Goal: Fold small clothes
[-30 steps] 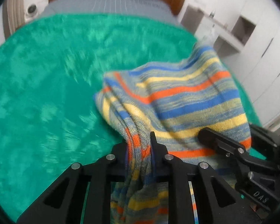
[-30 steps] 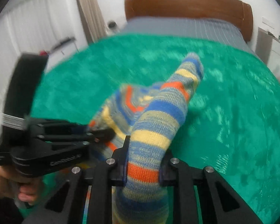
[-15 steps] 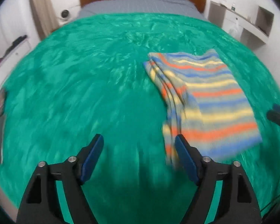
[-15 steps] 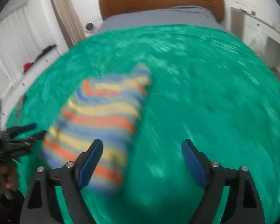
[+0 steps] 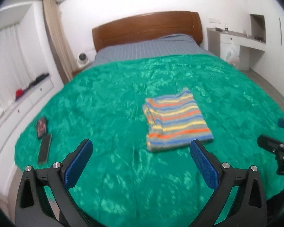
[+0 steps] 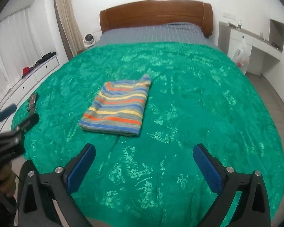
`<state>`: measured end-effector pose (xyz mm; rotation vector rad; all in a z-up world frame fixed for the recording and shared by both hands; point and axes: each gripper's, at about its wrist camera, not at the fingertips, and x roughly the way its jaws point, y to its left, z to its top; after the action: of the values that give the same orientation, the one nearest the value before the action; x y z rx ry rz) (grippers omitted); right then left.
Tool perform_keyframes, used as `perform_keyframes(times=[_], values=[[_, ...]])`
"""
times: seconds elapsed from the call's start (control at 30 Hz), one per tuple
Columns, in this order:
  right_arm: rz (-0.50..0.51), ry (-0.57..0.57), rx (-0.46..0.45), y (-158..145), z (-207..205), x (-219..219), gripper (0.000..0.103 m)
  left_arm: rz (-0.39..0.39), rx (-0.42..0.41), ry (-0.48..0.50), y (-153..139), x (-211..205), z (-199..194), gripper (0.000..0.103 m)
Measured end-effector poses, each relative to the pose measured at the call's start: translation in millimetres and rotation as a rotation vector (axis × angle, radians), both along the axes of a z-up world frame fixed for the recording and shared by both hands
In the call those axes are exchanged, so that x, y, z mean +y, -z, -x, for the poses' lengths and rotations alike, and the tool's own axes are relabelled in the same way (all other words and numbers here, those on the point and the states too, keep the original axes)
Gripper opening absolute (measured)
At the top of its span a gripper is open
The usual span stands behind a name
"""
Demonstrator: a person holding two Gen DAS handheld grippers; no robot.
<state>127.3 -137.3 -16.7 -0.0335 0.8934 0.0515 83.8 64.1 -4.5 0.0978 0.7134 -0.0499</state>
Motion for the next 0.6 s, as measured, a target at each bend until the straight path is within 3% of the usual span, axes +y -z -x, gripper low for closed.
perform_keyframes(times=[0.33, 0.6], values=[[0.044, -0.042, -0.004, -29, 43, 26, 0.103, 0.084, 0.089, -0.015, -8, 12, 26, 0.103], [0.073, -0.067, 0.002, -34, 55, 36, 0.102, 0.048, 0.101, 0.012, -10, 5, 38, 0.103]])
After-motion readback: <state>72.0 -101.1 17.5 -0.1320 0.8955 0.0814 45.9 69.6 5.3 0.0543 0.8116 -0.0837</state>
